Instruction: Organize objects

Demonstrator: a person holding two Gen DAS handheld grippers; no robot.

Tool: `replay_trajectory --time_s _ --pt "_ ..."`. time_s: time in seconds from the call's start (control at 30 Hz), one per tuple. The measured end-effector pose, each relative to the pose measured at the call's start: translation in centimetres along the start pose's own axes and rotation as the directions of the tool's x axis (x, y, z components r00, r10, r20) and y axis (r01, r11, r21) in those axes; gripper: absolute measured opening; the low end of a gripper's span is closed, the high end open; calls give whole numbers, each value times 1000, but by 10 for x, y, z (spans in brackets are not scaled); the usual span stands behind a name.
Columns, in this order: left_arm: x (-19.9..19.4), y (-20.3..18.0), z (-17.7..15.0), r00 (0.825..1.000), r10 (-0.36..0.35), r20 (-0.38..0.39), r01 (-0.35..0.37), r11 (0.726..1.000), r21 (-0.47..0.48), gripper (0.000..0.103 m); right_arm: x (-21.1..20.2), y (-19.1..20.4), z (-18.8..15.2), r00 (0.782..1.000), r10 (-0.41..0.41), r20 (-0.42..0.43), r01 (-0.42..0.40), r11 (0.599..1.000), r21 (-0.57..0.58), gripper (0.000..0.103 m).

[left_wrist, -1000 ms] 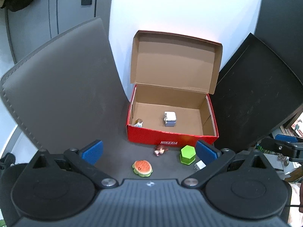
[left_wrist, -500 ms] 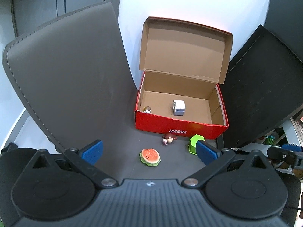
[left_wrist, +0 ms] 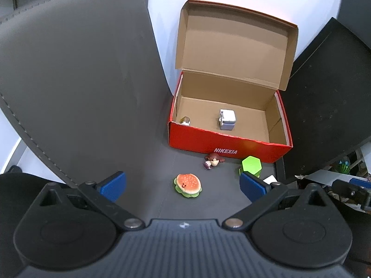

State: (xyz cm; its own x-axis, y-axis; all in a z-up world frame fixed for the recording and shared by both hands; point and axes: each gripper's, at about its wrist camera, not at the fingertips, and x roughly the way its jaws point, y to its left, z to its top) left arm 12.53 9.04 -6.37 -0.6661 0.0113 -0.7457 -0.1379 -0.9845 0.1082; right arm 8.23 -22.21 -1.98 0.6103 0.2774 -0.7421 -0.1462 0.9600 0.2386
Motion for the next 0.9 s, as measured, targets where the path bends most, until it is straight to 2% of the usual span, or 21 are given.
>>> replay_trajectory --time_s 0.67,0.9 --pt "58 2 2 994 59 -92 -65 996 -66 103 47 -7 -5 997 5 -71 -11 995 -95 102" --pt "83 -2 2 988 65 -140 -79 993 -91 102 69 -12 -7 993 23 -115 -35 994 -107 91"
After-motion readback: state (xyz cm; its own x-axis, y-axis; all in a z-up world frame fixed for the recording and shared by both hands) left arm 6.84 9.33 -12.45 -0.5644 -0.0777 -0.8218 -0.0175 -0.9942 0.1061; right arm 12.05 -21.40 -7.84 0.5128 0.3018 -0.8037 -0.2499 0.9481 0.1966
